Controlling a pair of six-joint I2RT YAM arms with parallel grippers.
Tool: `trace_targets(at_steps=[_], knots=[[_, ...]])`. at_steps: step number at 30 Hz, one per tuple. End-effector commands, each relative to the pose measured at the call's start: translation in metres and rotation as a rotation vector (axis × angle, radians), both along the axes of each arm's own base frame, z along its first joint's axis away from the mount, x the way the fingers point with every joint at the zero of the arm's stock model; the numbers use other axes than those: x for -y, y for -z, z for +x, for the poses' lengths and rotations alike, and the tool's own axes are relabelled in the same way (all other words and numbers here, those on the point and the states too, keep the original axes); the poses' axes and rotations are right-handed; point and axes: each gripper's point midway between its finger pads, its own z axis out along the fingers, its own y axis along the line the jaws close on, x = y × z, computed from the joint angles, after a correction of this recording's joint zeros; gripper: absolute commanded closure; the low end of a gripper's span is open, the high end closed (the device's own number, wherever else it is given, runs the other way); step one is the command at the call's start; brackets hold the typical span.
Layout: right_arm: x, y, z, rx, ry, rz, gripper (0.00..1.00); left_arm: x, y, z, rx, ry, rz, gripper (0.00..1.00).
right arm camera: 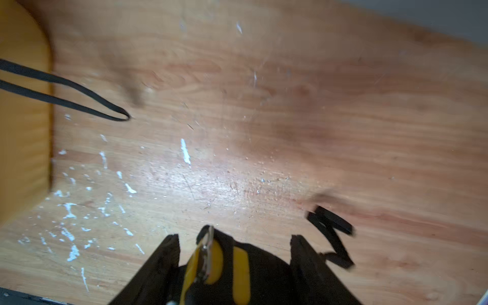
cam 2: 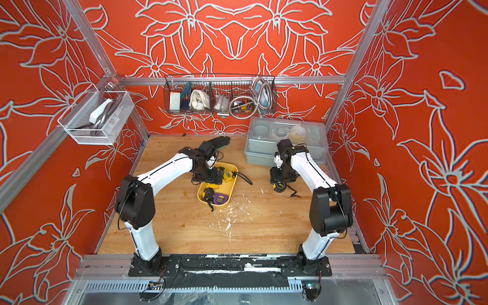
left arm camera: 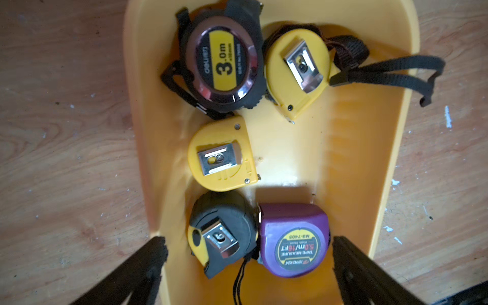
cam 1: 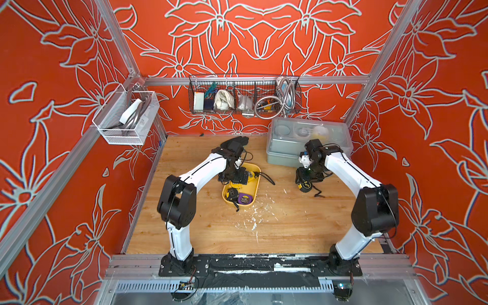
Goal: Take the tape measure out of the storage box
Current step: Place the tape measure at the center of the board.
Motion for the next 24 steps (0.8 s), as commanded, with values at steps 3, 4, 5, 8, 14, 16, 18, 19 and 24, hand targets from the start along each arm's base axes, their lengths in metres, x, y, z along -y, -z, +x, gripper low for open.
trace_targets(at_steps=[3, 4, 5, 8, 14, 16, 18, 19, 24], knots=[[-0.005, 0.038, 0.003, -0.019, 0.018, 0.023, 0.6, -0.003, 0.013, 0.01, -0.021, 0.028, 0.072, 0.01], [-0.004, 0.043, 0.002, -0.026, 0.021, 0.017, 0.6, -0.002, 0.017, 0.011, -0.03, 0.029, 0.074, 0.01], [-0.003, 0.048, 0.001, -0.031, 0.022, 0.015, 0.6, -0.001, 0.02, 0.012, -0.038, 0.03, 0.071, 0.01], [-0.004, 0.057, -0.002, -0.045, 0.02, 0.021, 0.59, -0.001, 0.029, 0.015, -0.049, 0.028, 0.092, 0.01], [0.002, 0.073, -0.002, -0.048, 0.027, -0.016, 0.54, -0.002, 0.048, 0.021, -0.073, 0.016, 0.122, 0.01], [0.001, 0.076, -0.002, -0.041, 0.027, -0.016, 0.52, -0.003, 0.053, 0.024, -0.079, 0.007, 0.136, 0.01], [-0.002, 0.079, -0.002, -0.036, 0.024, 0.005, 0.47, -0.005, 0.056, 0.027, -0.079, 0.003, 0.152, 0.01], [-0.004, 0.08, -0.002, -0.036, 0.019, 0.012, 0.44, -0.006, 0.059, 0.027, -0.083, 0.003, 0.161, 0.01], [-0.007, 0.081, 0.001, -0.038, 0.007, 0.02, 0.26, -0.006, 0.068, 0.025, -0.103, 0.012, 0.191, 0.01]])
